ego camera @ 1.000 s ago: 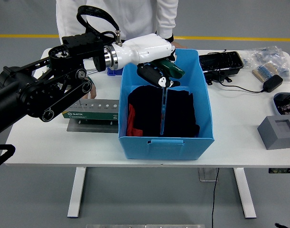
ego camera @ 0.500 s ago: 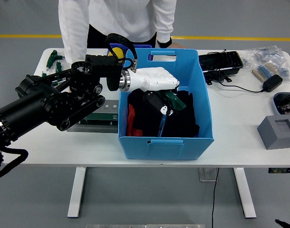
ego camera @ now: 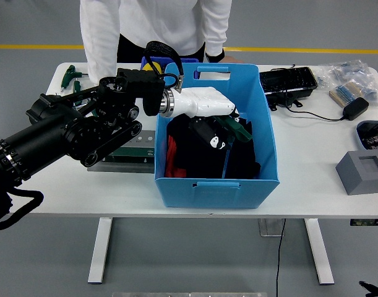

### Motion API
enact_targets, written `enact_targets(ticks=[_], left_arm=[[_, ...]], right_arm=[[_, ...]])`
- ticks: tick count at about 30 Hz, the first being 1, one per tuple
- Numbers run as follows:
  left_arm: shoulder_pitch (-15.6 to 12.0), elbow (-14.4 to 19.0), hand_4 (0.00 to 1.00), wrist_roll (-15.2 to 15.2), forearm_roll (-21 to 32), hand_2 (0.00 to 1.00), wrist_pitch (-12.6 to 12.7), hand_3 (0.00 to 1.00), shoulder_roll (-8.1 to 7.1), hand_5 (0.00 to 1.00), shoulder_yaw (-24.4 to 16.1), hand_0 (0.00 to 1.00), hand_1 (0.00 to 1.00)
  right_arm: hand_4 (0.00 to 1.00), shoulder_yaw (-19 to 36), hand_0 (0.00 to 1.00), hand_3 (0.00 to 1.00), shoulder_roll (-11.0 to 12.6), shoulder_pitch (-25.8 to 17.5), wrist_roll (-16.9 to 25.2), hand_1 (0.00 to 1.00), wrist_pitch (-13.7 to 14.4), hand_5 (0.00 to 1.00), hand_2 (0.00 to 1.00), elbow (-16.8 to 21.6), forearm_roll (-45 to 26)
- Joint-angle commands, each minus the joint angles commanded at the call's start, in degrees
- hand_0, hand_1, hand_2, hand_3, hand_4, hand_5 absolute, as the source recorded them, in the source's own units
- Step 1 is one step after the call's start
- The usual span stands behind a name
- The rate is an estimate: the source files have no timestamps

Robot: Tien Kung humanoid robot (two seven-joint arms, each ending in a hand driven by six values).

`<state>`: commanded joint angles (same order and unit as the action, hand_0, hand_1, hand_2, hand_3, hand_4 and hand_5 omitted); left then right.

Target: Lift tool from toolbox,place it in box,lift tool from toolbox,place it in box

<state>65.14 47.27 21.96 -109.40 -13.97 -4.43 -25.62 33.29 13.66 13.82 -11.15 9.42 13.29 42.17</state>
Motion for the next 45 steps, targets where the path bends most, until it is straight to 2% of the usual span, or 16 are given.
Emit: enact_targets(ticks=[5, 6, 19, 24, 29, 33, 37, 41, 42, 45], left_arm=[[0.28, -0.35, 0.843, 0.59, 0.19, 0.529, 0.78, 0.574, 0.43, 0.645, -0.24, 0.306, 0.4], [0.35, -0.45, 0.853, 0.97, 0.36, 0.558, 1.35, 0.584, 0.59, 0.651, -0.3, 0.364, 0.435], [1.62, -1.41, 0.854, 4.44, 2.33, 0.582, 4.97, 0.596, 2.29, 0.642, -0.84, 0.395, 0.473], [2.55, -1.51, 0.857, 5.07, 2.55, 0.582, 5.47, 0.593, 3.43, 0.64, -1.34, 0.398, 0.48], [2.62, -0.68, 0.857, 5.35, 2.43, 0.582, 5.62, 0.593, 3.86, 0.64, -2.61, 0.398, 0.48], [1.52, 0.66, 0.858, 4.99, 1.27, 0.583, 5.14, 0.595, 3.17, 0.637, -4.76, 0.4, 0.481], [-0.77, 2.55, 0.858, 3.98, -1.78, 0.558, 4.21, 0.593, 1.43, 0.639, -8.15, 0.383, 0.446], [-3.83, 5.0, 0.858, 2.7, -4.07, 0.558, 2.89, 0.593, -0.97, 0.639, -12.4, 0.383, 0.446], [-4.93, 5.84, 0.857, 2.2, -4.71, 0.515, 2.38, 0.59, -1.74, 0.646, -13.97, 0.361, 0.392], [-7.66, 7.99, 0.857, 0.75, -6.11, 0.515, 0.53, 0.59, -3.35, 0.646, -18.06, 0.361, 0.392]], right_arm=[[0.78, 0.24, 0.619, 0.541, 0.05, 0.11, -0.2, 0.596, -0.12, 0.659, 0.668, 0.06, 0.52], [0.78, 0.39, 0.619, 0.541, 0.07, 0.17, -0.29, 0.597, -0.19, 0.659, 0.668, 0.08, 0.85], [0.78, 0.55, 0.618, 0.542, 0.51, 1.14, -0.53, 0.597, -0.32, 0.659, 0.668, 0.24, 1.5], [0.78, 0.64, 0.619, 0.542, 0.7, 1.55, -0.6, 0.597, -0.31, 0.659, 0.668, 0.29, 1.75], [0.78, 0.69, 0.619, 0.542, 0.73, 1.48, -0.62, 0.597, -0.28, 0.659, 0.668, 0.3, 1.83], [0.78, 0.42, 0.619, 0.542, 0.7, 1.23, -0.48, 0.597, -0.17, 0.659, 0.668, 0.28, 1.27], [0.78, 0.15, 0.619, 0.542, 0.62, 0.69, -0.32, 0.597, -0.11, 0.658, 0.668, 0.23, 0.67], [0.78, 0.34, 0.619, 0.542, 0.45, 0.08, -0.36, 0.597, -0.18, 0.658, 0.668, 0.2, 0.86], [0.78, 0.35, 0.619, 0.542, 0.39, -0.1, -0.33, 0.598, -0.16, 0.658, 0.668, 0.18, 0.85], [0.78, 0.66, 0.619, 0.542, 0.25, -0.49, -0.38, 0.598, -0.21, 0.658, 0.668, 0.14, 1.21]])
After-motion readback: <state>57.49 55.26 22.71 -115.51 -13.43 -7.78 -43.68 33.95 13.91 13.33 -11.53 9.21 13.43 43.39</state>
